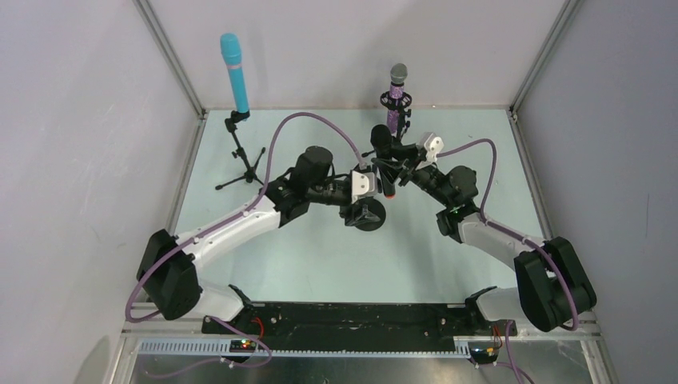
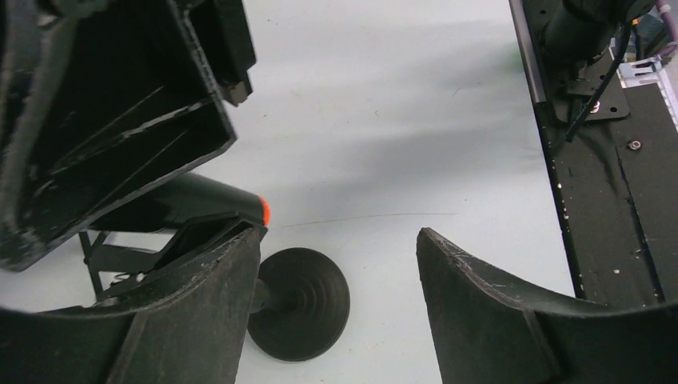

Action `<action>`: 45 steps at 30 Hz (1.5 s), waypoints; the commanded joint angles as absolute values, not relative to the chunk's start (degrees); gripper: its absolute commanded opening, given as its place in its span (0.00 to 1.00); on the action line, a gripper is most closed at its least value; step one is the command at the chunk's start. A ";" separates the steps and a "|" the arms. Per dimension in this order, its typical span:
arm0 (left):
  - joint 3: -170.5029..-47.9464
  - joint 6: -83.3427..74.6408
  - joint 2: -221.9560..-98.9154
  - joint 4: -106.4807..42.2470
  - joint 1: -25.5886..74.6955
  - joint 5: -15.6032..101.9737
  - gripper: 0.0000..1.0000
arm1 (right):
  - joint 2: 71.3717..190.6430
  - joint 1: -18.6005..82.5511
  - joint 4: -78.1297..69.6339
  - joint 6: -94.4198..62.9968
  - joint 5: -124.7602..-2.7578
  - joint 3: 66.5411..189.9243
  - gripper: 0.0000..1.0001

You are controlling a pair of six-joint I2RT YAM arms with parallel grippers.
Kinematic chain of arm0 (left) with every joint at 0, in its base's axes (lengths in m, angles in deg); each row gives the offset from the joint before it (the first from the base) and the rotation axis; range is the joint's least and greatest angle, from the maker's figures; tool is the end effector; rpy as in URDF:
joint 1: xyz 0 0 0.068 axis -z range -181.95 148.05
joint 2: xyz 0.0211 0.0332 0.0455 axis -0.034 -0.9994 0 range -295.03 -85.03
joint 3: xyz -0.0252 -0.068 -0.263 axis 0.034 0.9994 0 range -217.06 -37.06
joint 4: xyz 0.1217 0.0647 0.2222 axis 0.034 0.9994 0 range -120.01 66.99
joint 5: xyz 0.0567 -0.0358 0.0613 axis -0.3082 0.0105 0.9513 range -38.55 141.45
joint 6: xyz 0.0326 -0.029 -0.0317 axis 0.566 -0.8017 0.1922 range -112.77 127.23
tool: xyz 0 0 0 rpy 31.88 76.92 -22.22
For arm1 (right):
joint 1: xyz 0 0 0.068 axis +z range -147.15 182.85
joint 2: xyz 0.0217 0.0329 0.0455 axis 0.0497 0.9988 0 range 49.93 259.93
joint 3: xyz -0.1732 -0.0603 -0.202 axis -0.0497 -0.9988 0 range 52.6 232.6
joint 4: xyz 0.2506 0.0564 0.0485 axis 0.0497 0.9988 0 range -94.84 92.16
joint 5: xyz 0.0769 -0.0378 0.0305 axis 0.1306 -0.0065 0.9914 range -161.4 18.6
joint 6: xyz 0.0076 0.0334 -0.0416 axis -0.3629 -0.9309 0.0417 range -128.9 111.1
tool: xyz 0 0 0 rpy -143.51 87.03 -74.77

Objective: Attach the microphones to the stand

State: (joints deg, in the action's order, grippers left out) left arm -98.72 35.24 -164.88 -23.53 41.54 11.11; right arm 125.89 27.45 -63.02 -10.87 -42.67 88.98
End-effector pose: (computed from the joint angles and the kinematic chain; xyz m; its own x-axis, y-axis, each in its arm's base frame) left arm 0.2140 -0.2347 0.3117 0.1794 0.3233 -0.9291 0.9821 -0.0040 0.1883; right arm 0.2500 0.1332 0.2934 0.2629 0.1537 -0.9525 -0.7889 0.6027 -0.1205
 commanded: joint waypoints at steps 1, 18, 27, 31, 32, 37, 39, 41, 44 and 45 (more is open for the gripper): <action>-101.01 33.27 -165.93 -26.42 42.38 12.54 0.77 | 126.70 27.74 -68.99 -11.45 -42.70 92.65 0.00; -104.75 30.26 -172.24 -35.75 43.39 14.85 0.93 | 116.89 23.41 -55.19 -4.19 -46.82 90.81 0.00; -104.48 32.73 -163.56 -37.00 43.66 16.63 0.97 | 111.15 21.84 -49.79 -2.92 -47.84 89.69 0.00; -105.43 32.97 -160.58 -37.05 42.38 18.63 1.00 | 110.02 21.58 -49.95 -3.09 -45.78 89.61 0.00; -105.48 32.58 -160.15 -37.11 41.26 18.43 1.00 | 109.58 21.50 -49.98 -3.09 -45.32 89.56 0.00; -104.98 27.48 -160.23 -37.12 35.46 11.94 1.00 | 108.22 21.13 -51.67 -3.71 -42.21 88.94 0.00; -104.16 26.36 -160.57 -37.21 33.30 10.20 1.00 | 108.01 20.92 -53.51 -4.52 -41.34 88.53 0.00; -103.29 26.01 -160.70 -37.28 31.94 9.44 1.00 | 108.25 20.51 -55.43 -5.67 -39.98 88.19 0.00; -102.41 26.56 -161.35 -37.46 30.98 7.67 1.00 | 109.10 19.79 -57.95 -8.21 -38.25 87.79 0.00; -102.35 26.61 -161.64 -37.47 30.87 6.82 1.00 | 109.26 19.63 -59.71 -8.46 -37.78 87.64 0.00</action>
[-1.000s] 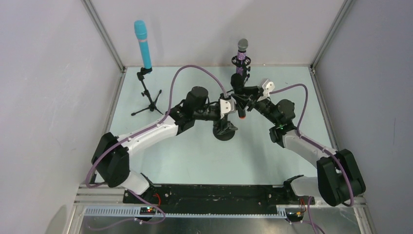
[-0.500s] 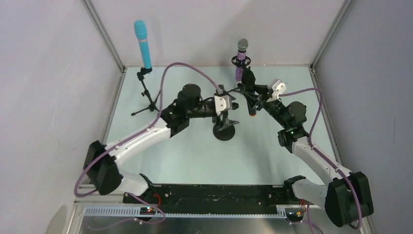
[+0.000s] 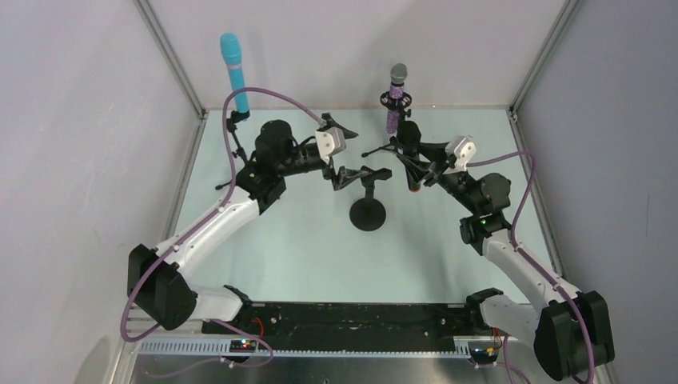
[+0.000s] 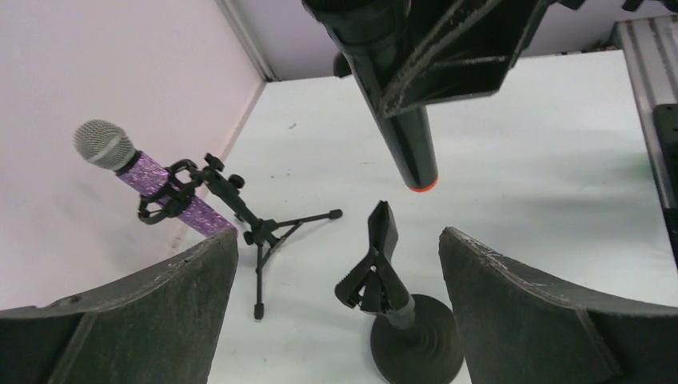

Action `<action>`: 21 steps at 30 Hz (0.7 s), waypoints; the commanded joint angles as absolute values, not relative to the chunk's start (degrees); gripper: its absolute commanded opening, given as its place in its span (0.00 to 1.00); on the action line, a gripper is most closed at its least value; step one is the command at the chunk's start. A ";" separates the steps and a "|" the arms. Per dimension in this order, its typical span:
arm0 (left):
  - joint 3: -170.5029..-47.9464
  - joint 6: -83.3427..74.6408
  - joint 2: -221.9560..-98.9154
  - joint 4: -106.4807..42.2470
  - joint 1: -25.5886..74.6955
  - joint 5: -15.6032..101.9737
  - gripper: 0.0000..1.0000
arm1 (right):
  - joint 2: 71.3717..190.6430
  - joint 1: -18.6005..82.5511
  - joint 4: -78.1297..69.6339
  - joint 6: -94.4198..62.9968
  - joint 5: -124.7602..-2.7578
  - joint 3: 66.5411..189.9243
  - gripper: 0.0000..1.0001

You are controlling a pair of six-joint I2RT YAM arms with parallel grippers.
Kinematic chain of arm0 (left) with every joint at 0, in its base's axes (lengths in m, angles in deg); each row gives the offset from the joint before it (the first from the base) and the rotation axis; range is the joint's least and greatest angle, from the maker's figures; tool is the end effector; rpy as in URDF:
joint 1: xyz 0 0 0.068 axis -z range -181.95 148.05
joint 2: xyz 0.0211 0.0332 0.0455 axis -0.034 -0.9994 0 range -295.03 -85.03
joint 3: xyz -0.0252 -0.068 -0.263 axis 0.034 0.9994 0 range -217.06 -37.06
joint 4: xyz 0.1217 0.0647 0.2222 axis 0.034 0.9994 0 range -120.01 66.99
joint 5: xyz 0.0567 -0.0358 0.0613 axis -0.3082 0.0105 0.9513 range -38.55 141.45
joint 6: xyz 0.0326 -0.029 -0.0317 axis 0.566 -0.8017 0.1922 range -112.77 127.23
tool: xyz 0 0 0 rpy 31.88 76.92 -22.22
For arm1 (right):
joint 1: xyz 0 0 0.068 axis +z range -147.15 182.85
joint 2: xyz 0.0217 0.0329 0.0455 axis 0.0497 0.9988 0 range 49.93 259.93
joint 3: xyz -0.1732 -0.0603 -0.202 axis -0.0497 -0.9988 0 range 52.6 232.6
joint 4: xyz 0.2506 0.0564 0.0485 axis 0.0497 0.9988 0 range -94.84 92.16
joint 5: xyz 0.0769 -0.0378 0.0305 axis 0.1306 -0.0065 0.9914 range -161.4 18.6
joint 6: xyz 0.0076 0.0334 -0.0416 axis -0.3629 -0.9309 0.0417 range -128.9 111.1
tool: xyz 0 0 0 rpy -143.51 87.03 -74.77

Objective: Attach the microphones to the stand

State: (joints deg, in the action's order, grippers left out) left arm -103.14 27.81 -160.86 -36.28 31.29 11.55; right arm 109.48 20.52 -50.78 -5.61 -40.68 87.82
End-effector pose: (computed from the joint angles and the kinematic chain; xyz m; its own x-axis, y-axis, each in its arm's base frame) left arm 0.2451 -0.1880 0.3810 0.2885 0.1334 -0.9481 0.9128 0.2605 0.3144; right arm 0.2150 0.0876 0.3334 0.3912 0.0730 -0.9174 -0.6923 0.6802 -0.2411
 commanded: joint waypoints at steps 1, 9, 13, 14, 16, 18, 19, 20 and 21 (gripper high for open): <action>-102.35 26.59 -162.34 -37.52 30.73 6.24 1.00 | 109.72 19.35 -61.47 -10.24 -37.58 87.24 0.00; -103.28 27.62 -169.02 -37.97 29.75 1.78 0.99 | 112.16 18.16 -68.15 -15.26 -36.07 86.53 0.00; -103.87 28.52 -171.63 -38.23 29.53 1.58 0.99 | 112.37 18.14 -68.26 -15.52 -36.00 86.53 0.00; -104.03 28.55 -172.73 -38.31 29.41 1.42 0.99 | 112.52 18.14 -68.32 -15.59 -35.99 86.53 0.00; -104.67 28.57 -174.37 -38.42 29.15 0.38 0.98 | 112.73 18.10 -68.49 -15.94 -35.86 86.52 0.00; -105.39 28.41 -175.91 -38.38 28.95 -1.02 0.97 | 112.85 18.14 -68.78 -16.08 -35.75 86.52 0.00; -105.78 28.15 -176.35 -38.42 28.92 -1.57 0.97 | 112.96 18.14 -68.85 -16.14 -35.66 86.52 0.00; -105.91 28.06 -176.94 -38.44 28.95 -2.06 0.96 | 113.00 18.14 -68.90 -16.18 -35.64 86.52 0.00; -105.97 28.17 -177.22 -38.49 28.93 -2.20 0.95 | 113.05 18.14 -68.91 -16.19 -35.65 86.52 0.00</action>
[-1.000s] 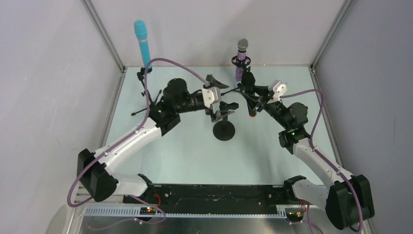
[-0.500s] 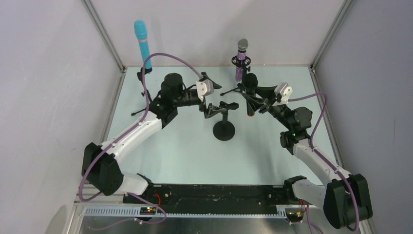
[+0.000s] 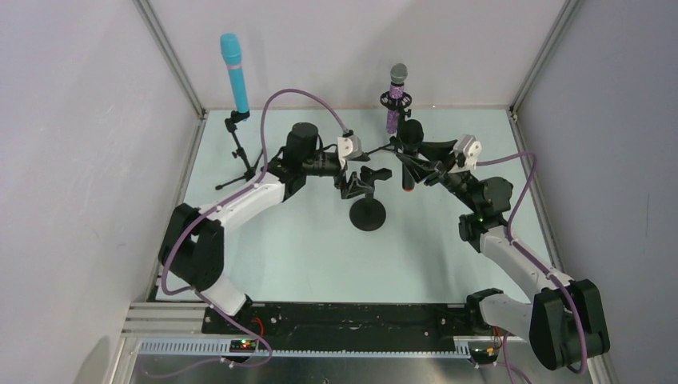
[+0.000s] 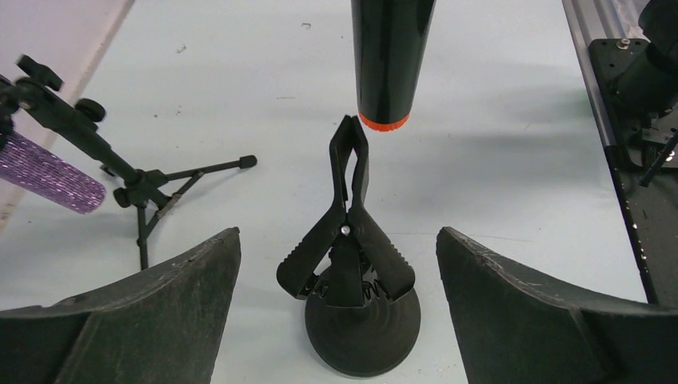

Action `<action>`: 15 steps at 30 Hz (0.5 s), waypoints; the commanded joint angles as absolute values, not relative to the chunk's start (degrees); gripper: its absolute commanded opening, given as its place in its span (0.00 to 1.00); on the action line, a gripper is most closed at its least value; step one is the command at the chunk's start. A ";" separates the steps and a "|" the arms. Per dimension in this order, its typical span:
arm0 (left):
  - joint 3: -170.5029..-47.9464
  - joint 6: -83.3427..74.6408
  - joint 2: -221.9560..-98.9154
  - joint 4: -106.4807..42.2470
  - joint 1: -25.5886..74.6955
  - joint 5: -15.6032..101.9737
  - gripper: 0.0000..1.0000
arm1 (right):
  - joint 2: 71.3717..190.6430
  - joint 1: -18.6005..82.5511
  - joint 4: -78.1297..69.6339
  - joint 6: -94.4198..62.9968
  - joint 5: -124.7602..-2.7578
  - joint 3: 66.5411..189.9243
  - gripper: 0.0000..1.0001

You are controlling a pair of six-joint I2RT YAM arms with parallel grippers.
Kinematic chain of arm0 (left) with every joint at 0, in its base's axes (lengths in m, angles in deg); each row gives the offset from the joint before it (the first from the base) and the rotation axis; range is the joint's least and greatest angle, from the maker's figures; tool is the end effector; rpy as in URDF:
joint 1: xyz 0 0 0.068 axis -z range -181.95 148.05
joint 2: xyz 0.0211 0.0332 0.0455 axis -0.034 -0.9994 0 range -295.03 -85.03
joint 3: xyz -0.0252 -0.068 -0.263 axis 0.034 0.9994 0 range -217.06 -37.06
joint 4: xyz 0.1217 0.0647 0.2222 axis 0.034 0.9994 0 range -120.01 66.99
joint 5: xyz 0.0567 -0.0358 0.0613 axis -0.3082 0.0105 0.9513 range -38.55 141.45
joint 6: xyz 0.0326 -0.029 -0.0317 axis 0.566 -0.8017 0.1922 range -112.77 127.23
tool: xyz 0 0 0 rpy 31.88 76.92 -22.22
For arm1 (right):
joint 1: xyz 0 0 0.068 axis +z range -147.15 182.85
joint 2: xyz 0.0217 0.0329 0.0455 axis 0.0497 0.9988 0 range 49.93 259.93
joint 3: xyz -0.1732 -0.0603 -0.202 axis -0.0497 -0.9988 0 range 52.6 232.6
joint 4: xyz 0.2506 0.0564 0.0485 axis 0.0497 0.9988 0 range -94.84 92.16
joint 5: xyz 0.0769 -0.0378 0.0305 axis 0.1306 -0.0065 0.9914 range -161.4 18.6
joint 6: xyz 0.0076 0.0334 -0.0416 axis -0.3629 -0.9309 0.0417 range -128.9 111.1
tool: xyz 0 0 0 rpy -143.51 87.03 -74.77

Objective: Attach the microphones to the stand

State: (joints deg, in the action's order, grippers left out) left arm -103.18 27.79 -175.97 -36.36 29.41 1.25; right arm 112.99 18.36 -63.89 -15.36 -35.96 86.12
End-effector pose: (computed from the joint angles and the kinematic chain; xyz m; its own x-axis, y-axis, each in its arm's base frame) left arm 0.2963 -0.2126 0.2984 0.0822 0.2132 -0.9735 0.9895 0.0989 0.1053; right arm 0.2188 0.0821 0.3311 0.3923 0.2041 -0.8969 -0.7531 0.6311 -0.1858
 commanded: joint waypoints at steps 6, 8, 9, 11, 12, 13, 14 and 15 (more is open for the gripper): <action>-105.76 28.95 -177.49 -38.66 28.91 -2.33 0.90 | 113.49 18.14 -68.39 -15.60 -36.53 86.50 0.00; -105.89 29.10 -177.79 -38.78 28.85 -2.00 0.83 | 113.75 18.12 -68.45 -15.43 -36.81 86.52 0.00; -106.05 29.00 -177.95 -38.75 28.83 -1.82 0.79 | 114.16 18.11 -68.65 -15.45 -36.76 86.57 0.00; -106.27 28.74 -178.26 -38.87 28.88 -2.08 0.48 | 114.67 18.20 -68.77 -15.37 -36.22 86.86 0.00; -106.29 28.57 -178.43 -38.84 28.88 -2.17 0.17 | 114.90 18.35 -68.80 -15.26 -36.19 87.05 0.00; -106.20 28.17 -178.49 -38.87 28.89 -2.25 0.08 | 115.39 18.65 -68.89 -15.20 -36.32 87.18 0.00; -106.08 28.02 -178.49 -38.88 28.86 -2.43 0.02 | 115.70 18.88 -68.99 -15.17 -36.37 87.44 0.00; -105.71 27.87 -178.52 -38.89 28.84 -2.76 0.01 | 116.42 19.40 -69.55 -15.16 -36.63 87.60 0.00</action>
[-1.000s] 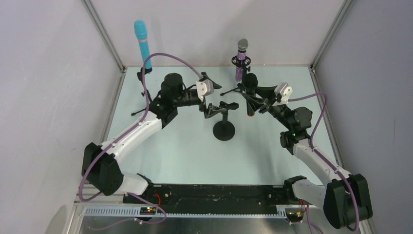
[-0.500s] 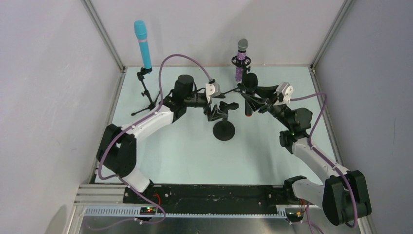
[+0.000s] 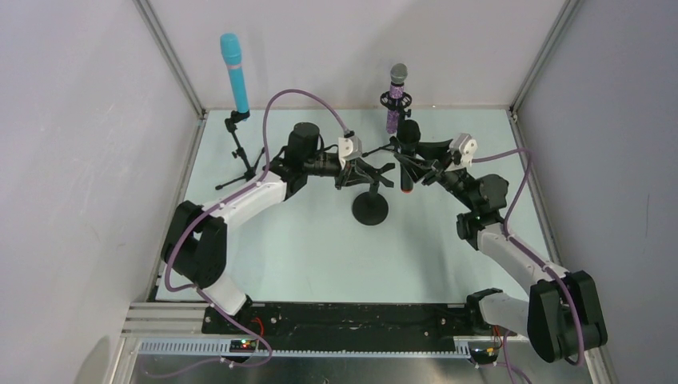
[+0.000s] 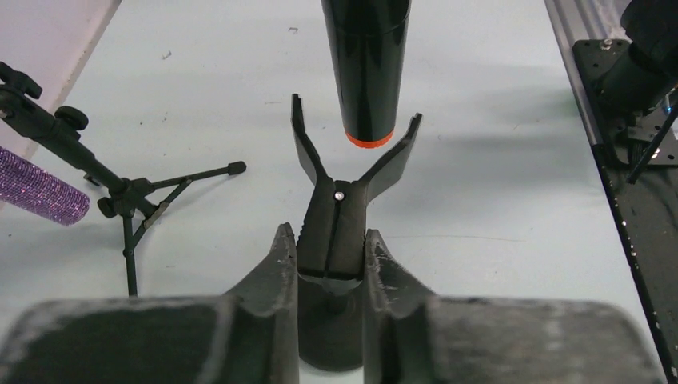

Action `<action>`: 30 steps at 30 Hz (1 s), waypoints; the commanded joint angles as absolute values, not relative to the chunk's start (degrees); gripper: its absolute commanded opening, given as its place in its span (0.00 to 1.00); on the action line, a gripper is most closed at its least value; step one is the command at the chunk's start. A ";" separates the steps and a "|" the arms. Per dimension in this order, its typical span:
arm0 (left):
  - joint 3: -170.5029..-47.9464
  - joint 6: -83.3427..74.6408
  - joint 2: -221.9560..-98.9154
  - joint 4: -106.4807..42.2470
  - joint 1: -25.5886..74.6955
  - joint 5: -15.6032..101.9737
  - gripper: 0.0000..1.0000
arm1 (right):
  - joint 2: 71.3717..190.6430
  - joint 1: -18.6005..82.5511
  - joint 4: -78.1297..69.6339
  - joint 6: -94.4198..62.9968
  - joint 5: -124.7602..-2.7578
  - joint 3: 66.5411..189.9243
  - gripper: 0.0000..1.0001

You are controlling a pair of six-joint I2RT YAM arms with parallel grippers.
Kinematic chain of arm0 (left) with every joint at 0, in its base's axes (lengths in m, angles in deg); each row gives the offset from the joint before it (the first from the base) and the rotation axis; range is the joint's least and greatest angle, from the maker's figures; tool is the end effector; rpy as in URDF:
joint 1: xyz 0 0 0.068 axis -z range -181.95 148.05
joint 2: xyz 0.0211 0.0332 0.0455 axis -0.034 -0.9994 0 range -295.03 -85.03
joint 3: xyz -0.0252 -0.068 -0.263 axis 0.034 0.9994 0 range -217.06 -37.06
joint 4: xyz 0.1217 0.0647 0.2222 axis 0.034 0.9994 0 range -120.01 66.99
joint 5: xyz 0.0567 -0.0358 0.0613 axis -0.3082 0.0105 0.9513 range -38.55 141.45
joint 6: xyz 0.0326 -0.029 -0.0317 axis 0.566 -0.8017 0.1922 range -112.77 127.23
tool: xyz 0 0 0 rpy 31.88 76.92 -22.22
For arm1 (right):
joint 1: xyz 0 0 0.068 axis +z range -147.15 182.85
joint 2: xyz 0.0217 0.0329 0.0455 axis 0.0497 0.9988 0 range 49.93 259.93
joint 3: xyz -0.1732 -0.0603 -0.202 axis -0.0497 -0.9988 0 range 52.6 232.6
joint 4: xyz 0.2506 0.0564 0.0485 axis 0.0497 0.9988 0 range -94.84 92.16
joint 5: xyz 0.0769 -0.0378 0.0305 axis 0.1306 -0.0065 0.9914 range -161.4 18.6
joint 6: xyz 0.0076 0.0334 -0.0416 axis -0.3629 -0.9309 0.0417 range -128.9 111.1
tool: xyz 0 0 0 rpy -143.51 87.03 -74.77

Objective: Attach the microphones to the stand

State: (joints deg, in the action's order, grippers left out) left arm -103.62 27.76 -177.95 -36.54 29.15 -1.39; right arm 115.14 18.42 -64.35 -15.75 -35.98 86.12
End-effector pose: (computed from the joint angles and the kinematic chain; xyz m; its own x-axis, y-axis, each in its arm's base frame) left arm 0.3016 -0.2151 0.2898 0.0625 0.2097 -0.9758 0.9952 0.0604 0.0768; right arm 0.2260 0.0844 0.3237 0.3612 0.2017 -0.9104 -0.7611 0.6278 -0.1629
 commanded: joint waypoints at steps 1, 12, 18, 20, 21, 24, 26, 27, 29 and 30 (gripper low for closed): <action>-105.53 27.88 -178.47 -38.85 28.82 -2.84 0.00 | 116.79 19.70 -69.94 -15.14 -36.74 87.93 0.00; -105.22 27.36 -178.11 -38.87 28.90 -3.35 0.00 | 128.16 25.23 -85.60 -15.28 -40.31 89.00 0.00; -105.24 27.05 -178.06 -39.02 28.99 -4.28 0.00 | 130.57 26.37 -86.83 -13.92 -41.21 89.69 0.00; -105.40 26.85 -178.13 -39.13 28.98 -4.28 0.00 | 130.97 26.40 -86.81 -13.82 -41.23 89.69 0.00; -105.46 26.66 -178.16 -39.18 28.99 -4.36 0.00 | 131.07 26.49 -86.84 -13.78 -41.18 89.69 0.00; -105.67 26.15 -178.28 -39.39 28.99 -4.36 0.00 | 131.13 26.60 -86.82 -13.67 -41.16 89.69 0.00; -105.72 26.05 -178.35 -39.47 28.98 -4.74 0.00 | 131.13 26.73 -86.84 -13.69 -41.02 89.69 0.00; -105.68 26.11 -178.36 -39.56 28.99 -4.95 0.02 | 131.20 26.71 -86.80 -13.71 -40.91 89.69 0.00; -105.76 26.12 -178.32 -39.62 28.97 -5.41 0.12 | 131.32 26.68 -86.83 -13.73 -40.97 89.57 0.00; -105.77 26.12 -178.26 -39.61 28.94 -5.42 0.24 | 131.36 26.67 -86.82 -13.73 -40.98 89.54 0.00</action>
State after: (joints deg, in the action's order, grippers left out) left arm -103.62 26.69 -178.41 -37.30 28.71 -1.63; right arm 131.05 26.29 -80.59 -14.68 -39.50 86.84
